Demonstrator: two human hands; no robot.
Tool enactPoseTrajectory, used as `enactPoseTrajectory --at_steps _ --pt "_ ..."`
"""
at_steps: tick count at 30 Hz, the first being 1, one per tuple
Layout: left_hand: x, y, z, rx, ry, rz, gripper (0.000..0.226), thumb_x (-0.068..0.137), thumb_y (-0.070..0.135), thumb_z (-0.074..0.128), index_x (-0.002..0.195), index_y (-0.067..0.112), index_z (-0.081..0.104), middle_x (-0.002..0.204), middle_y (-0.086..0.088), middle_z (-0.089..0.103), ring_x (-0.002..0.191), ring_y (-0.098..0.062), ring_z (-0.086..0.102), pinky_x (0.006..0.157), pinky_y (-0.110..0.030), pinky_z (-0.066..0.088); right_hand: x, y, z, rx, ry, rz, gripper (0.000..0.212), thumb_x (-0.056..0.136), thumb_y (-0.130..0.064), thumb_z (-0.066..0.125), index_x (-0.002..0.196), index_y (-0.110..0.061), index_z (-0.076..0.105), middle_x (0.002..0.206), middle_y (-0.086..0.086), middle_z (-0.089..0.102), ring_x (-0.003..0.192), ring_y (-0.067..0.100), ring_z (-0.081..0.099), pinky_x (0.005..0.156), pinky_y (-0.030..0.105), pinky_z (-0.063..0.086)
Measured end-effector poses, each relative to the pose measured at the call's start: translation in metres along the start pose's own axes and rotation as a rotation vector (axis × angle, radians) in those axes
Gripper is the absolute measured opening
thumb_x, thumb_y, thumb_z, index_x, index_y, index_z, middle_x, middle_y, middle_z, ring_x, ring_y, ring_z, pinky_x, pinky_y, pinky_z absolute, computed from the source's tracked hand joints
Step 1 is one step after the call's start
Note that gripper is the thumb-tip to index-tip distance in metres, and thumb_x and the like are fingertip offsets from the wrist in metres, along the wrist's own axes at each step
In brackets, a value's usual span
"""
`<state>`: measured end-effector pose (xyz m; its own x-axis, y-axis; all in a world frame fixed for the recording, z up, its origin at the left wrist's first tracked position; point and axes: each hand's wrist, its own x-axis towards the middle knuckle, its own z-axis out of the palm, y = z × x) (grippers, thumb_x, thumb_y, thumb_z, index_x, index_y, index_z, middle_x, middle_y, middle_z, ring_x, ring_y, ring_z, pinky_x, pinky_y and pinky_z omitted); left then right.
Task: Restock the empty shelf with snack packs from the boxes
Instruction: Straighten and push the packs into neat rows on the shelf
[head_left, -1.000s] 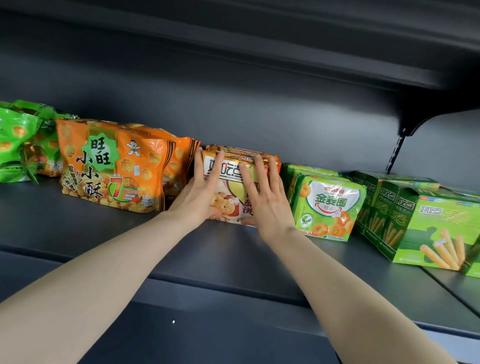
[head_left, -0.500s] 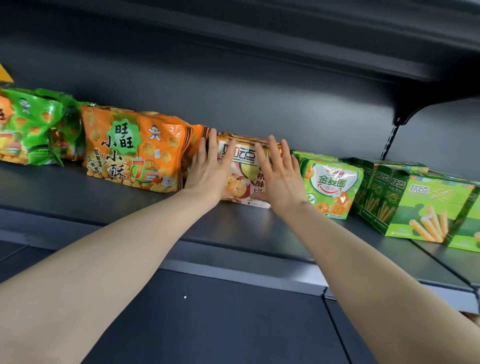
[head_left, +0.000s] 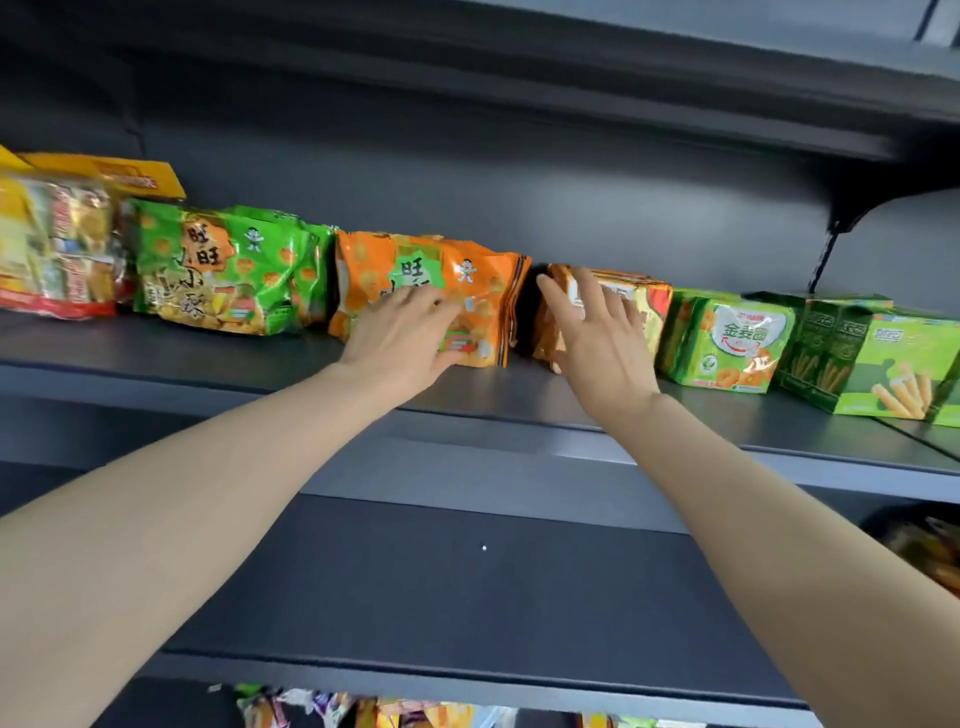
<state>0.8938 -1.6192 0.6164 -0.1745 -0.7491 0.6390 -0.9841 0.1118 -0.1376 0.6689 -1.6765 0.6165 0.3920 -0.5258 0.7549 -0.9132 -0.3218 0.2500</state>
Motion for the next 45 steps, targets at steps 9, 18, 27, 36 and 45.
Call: enactPoseTrajectory --at_steps 9,18,27,36,45 --pt "0.012 -0.073 0.023 0.14 -0.007 -0.018 0.092 0.078 0.035 0.081 0.153 0.017 0.031 0.156 -0.015 0.03 0.144 -0.037 0.029 0.113 -0.051 0.034 0.049 -0.048 0.039 -0.007 -0.024 -0.197 0.107 0.067 -0.009 0.088 0.153 -0.025 0.027 0.157 0.017 0.027 0.144 0.045 0.025 0.11 0.054 0.036" --pt "0.065 -0.098 0.086 0.285 -0.096 -0.037 0.13 0.07 0.06 0.077 0.156 0.027 -0.014 0.163 -0.014 -0.019 0.149 -0.035 -0.019 0.119 -0.061 0.005 0.098 -0.057 0.108 -0.078 -0.149 -0.312 0.114 0.078 -0.028 0.08 0.157 -0.034 -0.001 0.164 0.011 -0.016 0.148 0.045 -0.018 0.112 0.073 0.011" --pt "0.105 -0.118 0.124 0.33 -0.051 -0.016 0.144 0.06 0.07 0.077 0.151 0.029 -0.026 0.158 -0.018 -0.03 0.147 -0.039 -0.024 0.111 -0.074 0.006 0.117 -0.053 0.15 -0.075 -0.147 -0.218 0.119 0.076 -0.026 0.084 0.157 -0.034 -0.003 0.165 0.013 -0.01 0.149 0.045 -0.013 0.113 0.067 0.022" --pt "0.115 -0.129 0.137 0.285 -0.049 0.024 0.144 0.058 0.067 0.081 0.154 0.029 -0.02 0.162 -0.016 -0.021 0.149 -0.039 -0.018 0.111 -0.074 0.007 0.131 -0.061 0.165 -0.065 -0.157 -0.154 0.122 0.076 -0.033 0.084 0.157 -0.034 -0.008 0.166 0.012 -0.004 0.149 0.045 -0.011 0.116 0.064 0.019" --pt "0.084 -0.142 0.115 -0.081 -0.043 -0.224 0.155 0.051 0.065 0.086 0.152 0.028 -0.026 0.156 -0.011 -0.038 0.145 -0.034 -0.031 0.119 -0.06 0.001 0.127 -0.058 0.131 0.164 -0.042 0.03 0.121 0.063 -0.07 0.077 0.157 -0.032 0.012 0.165 0.015 0.001 0.149 0.047 -0.004 0.113 0.067 0.018"
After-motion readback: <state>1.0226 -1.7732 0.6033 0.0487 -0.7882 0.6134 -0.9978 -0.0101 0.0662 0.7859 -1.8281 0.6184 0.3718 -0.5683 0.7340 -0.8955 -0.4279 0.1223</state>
